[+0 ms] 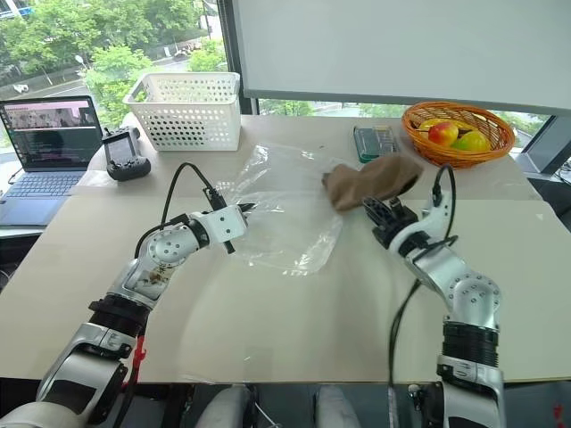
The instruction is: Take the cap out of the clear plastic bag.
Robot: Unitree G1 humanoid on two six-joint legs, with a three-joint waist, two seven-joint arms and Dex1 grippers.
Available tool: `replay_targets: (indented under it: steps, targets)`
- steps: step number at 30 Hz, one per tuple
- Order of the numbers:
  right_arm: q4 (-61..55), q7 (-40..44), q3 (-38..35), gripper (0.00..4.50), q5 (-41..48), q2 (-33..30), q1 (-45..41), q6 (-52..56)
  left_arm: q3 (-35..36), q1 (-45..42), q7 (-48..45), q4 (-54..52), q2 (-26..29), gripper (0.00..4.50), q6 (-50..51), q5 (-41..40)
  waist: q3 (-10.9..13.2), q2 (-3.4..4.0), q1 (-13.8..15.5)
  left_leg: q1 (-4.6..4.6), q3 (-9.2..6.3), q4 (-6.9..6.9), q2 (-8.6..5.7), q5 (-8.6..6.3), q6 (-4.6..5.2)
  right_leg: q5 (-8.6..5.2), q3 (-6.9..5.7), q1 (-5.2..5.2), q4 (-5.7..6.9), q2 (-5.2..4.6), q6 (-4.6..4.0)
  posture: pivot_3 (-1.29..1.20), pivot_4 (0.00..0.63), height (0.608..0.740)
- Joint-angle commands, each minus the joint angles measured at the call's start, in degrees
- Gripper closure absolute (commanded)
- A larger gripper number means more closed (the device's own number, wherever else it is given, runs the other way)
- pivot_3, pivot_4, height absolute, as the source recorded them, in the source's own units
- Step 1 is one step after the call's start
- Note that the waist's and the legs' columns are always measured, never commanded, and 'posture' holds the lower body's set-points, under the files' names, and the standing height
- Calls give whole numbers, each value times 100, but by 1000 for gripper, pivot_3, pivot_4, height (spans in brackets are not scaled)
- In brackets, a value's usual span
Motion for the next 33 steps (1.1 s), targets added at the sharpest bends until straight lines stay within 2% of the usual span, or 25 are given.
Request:
replay_targets:
  steps: [1, 3, 6, 7, 8, 13, 15, 18, 22, 23, 24, 28, 33]
  targets:
    - [40, 126, 24, 4059, -332, -221, 12, 360, 74, -104, 67, -74, 79, 4500, -133, 11, -1, 1, -28, 4, 2, 0, 1, 0, 0, 0, 3, 1, -1, 1, 0, 0, 150, 740]
    - [48, 209, 194, 3303, -569, -312, 19, 580, 70, -128, 77, -42, 82, 4500, -140, 16, 0, 1, -26, 13, 5, 0, 1, 0, 0, -2, 5, 4, -3, 1, -2, 0, 150, 740]
    - [-47, 264, 246, 2534, -779, -287, -31, 767, 66, -154, 92, -10, 87, 4500, -158, 25, 0, 1, -22, 15, 5, 0, 1, 0, 0, -2, 6, 3, -1, 3, -3, 0, 150, 740]
    - [-82, 279, 279, 1857, -890, -313, -37, 839, 74, -151, 89, -24, 97, 4500, -158, 19, 0, 1, -8, 15, 4, 1, 0, 1, -1, -3, 6, 3, -1, 2, -3, 0, 150, 740]
    - [-97, 292, 308, 1707, -1005, -341, -37, 899, 84, -142, 86, -42, 106, 4500, -156, 12, 0, 1, -2, 14, 4, 1, 0, 1, -1, -3, 5, 5, -2, 2, -3, 0, 150, 740]
    - [-111, 425, 362, 78, -1604, -519, -10, 1019, 159, -13, -3, -222, 181, 4500, -81, -105, 0, 1, 3, 12, 4, 1, -1, 1, -1, -3, 5, 3, -3, 1, -2, 0, 150, 740]
    - [-288, 619, 441, 78, -1778, -803, 33, 1264, 281, 115, -199, -431, 173, 4500, 78, -417, 0, 1, 3, 12, 4, 1, -1, 1, -1, -3, 5, 4, -3, 1, -2, 0, 150, 740]
    - [-746, 1014, 570, 0, -1873, -1318, -8, 1717, 488, 486, -897, -1041, 96, 3713, 623, -1359, 0, 1, 1, 10, 5, 2, 0, 1, -1, -3, 5, 1, -3, 0, -2, 0, 150, 740]
    - [-1025, 1362, 627, 0, -1926, -1649, -377, 2037, 417, 990, -1650, -1750, 275, 2170, 1004, -1883, 0, 1, -50, 11, 5, 1, 4, 1, -1, -6, 6, 1, -3, 3, -5, 0, 150, 740]
    - [-1058, 1428, 618, 0, -1923, -1671, -475, 2092, 389, 1078, -1785, -1874, 339, 1949, 1041, -1933, 0, 1, -61, 15, 6, 1, 4, 1, -1, -6, 8, 1, -1, 3, -5, 0, 150, 740]
    - [-1075, 1484, 603, 0, -1932, -1674, -560, 2133, 408, 1147, -1880, -1999, 377, 1449, 1110, -2018, 0, 1, -62, 21, 6, 1, 4, 1, -1, -6, 10, 6, 0, 6, -6, 0, 150, 740]
    - [-1229, 1895, 561, 0, -1868, -1794, -886, 2339, 927, 1420, -2135, -2705, 570, 54, 1911, -2831, 0, 1, -45, 27, 6, 2, 5, 1, -1, -7, 8, 9, 2, 7, -8, 0, 150, 740]
    - [-1325, 2407, 573, 0, -1983, -1996, -889, 2398, 1830, 1758, -2039, -3476, 829, 54, 3229, -3964, 1, 0, -24, 20, 5, 0, 8, 1, -2, -12, 7, 2, -1, 7, -9, 0, 150, 740]
